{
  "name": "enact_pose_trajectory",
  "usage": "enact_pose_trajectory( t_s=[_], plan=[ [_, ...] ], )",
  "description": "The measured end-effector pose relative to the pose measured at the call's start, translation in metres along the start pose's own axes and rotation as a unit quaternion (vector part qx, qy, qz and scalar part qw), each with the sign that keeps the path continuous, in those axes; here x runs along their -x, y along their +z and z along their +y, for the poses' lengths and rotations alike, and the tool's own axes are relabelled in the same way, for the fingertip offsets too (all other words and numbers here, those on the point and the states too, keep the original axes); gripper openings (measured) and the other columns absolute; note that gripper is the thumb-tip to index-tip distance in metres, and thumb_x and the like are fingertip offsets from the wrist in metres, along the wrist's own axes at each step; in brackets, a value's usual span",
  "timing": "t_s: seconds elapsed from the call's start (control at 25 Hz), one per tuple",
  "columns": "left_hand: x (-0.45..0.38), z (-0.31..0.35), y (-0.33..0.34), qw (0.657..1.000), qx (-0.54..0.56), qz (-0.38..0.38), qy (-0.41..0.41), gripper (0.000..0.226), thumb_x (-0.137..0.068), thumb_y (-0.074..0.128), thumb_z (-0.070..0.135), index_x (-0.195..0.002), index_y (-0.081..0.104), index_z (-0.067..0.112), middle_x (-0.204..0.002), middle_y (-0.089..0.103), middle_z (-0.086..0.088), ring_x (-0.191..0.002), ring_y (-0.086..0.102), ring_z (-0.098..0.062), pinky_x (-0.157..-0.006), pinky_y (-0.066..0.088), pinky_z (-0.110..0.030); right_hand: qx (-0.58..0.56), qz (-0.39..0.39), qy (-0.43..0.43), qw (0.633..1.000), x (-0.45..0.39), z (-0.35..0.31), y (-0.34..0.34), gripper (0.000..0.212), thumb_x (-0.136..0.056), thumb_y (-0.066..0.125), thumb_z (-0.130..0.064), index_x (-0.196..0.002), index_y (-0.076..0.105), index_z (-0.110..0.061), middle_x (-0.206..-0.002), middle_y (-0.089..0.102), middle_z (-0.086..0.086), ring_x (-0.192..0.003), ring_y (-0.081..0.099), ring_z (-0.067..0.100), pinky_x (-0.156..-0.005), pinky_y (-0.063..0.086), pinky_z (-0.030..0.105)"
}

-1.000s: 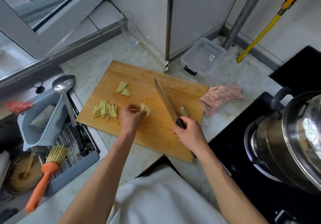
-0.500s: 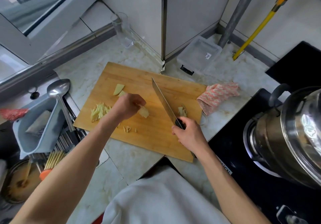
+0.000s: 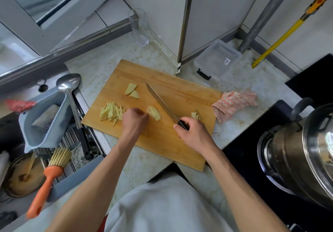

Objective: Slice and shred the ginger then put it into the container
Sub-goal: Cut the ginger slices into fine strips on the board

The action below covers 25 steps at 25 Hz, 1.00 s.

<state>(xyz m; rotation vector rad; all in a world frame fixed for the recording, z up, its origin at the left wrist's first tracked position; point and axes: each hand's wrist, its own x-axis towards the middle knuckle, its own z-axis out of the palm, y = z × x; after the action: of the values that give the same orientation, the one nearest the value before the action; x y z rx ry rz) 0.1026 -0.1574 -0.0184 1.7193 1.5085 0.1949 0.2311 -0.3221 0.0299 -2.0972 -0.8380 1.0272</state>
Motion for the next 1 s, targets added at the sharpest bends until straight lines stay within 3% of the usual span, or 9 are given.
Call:
enact_pose_trajectory(
  t_s=[0.16, 0.44, 0.72, 0.88, 1.0],
  plan=[
    [0.003, 0.005, 0.012, 0.999, 0.044, 0.008, -0.031, 0.009, -0.086, 0.071, 0.018, -0.087, 0.074, 0.009, -0.081, 0.072, -0.010, -0.073, 0.069, -0.024, -0.065, 0.059, -0.035, 0.022, -0.022, -0.007, 0.999, -0.005, -0.005, 0.002, 0.024, -0.097, 0.059, -0.036, -0.098, 0.069, -0.014, -0.080, 0.070, 0.011, -0.074, 0.066, 0.028, -0.063, 0.053, 0.041],
    [0.012, 0.011, 0.025, 0.999, 0.032, 0.013, -0.035, 0.004, -0.082, 0.072, 0.017, -0.081, 0.068, 0.017, -0.083, 0.070, -0.005, -0.071, 0.061, -0.017, -0.059, 0.046, -0.027, 0.025, -0.026, -0.008, 0.999, 0.001, 0.002, -0.001, 0.026, -0.097, 0.060, -0.034, -0.099, 0.070, -0.011, -0.080, 0.070, 0.013, -0.078, 0.066, 0.028, -0.066, 0.052, 0.040],
    [0.016, 0.014, 0.030, 0.999, -0.014, 0.030, -0.003, 0.031, -0.083, 0.071, 0.033, -0.110, 0.063, 0.020, -0.090, 0.066, -0.002, -0.083, 0.064, -0.025, -0.074, 0.057, -0.039, 0.005, 0.000, -0.001, 1.000, 0.002, 0.005, -0.001, 0.023, -0.095, 0.061, -0.033, -0.093, 0.069, -0.012, -0.080, 0.068, 0.017, -0.078, 0.065, 0.031, -0.062, 0.051, 0.039],
    [0.011, 0.013, 0.028, 0.999, 0.004, 0.020, -0.038, 0.019, -0.080, 0.070, 0.024, -0.097, 0.062, 0.021, -0.084, 0.066, -0.001, -0.073, 0.061, -0.018, -0.061, 0.052, -0.031, 0.001, -0.002, 0.001, 1.000, 0.002, 0.005, 0.001, 0.021, -0.095, 0.061, -0.033, -0.093, 0.070, -0.014, -0.080, 0.069, 0.016, -0.077, 0.065, 0.030, -0.059, 0.049, 0.037],
    [0.013, 0.010, 0.028, 0.999, 0.017, 0.016, -0.030, 0.011, -0.077, 0.068, 0.014, -0.086, 0.064, 0.019, -0.086, 0.068, -0.004, -0.077, 0.062, -0.022, -0.063, 0.054, -0.033, -0.013, -0.013, 0.009, 1.000, 0.002, 0.007, 0.004, 0.021, -0.095, 0.062, -0.033, -0.095, 0.070, -0.015, -0.072, 0.066, 0.013, -0.056, 0.054, 0.019, -0.053, 0.043, 0.033]
  ],
)
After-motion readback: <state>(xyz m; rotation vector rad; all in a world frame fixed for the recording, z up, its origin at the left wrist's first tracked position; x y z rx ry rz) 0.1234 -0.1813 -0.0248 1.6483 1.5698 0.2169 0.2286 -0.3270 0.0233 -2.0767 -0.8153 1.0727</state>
